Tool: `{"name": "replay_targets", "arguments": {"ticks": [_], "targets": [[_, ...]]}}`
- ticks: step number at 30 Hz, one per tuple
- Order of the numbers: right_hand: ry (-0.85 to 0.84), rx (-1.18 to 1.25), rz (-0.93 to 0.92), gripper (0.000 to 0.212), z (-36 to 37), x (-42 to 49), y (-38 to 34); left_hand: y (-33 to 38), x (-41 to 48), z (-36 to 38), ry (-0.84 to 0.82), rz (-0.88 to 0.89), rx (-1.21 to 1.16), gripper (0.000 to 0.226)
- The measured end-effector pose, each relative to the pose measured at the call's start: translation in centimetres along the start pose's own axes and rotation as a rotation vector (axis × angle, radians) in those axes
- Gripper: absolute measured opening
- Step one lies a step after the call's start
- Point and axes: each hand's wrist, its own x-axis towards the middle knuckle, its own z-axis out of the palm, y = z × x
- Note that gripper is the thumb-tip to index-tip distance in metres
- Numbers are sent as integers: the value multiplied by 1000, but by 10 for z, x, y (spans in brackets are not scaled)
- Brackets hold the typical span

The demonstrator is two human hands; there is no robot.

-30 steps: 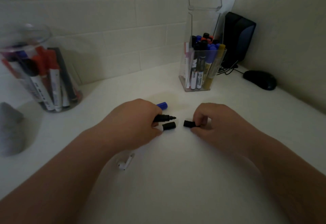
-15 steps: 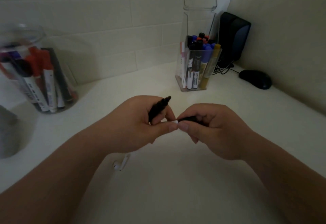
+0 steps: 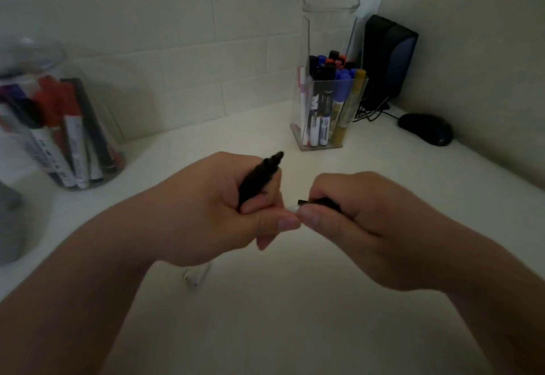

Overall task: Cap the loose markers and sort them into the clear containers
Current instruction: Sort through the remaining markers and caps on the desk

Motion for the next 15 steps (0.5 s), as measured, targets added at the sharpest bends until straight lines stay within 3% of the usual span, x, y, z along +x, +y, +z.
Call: {"name": "replay_targets", "arguments": {"ticks": [2,5,8,10,12,14,15], "targets": [[68,171,13,42,10,1,-8,3,-2,0,29,35,25,44],[209,576,302,57,23,8,-7,-6,5,9,80,-16,-4,45],[155,655,360,56,32,17,-15,-16,15,17,-17,-146,-308,41],[172,565,307,49,23,8,18,-22,13,10,-94,-196,-578,44],[256,618,409,40,11,-14,110,-28,5,-3,-89,-243,-845,49],[445,821,587,55,-6,-25,174,-35,3,-14,5,-230,-889,50],[529,888,517,56,-10,-31,167,-34,5,-14,48,-209,-839,49]]}}
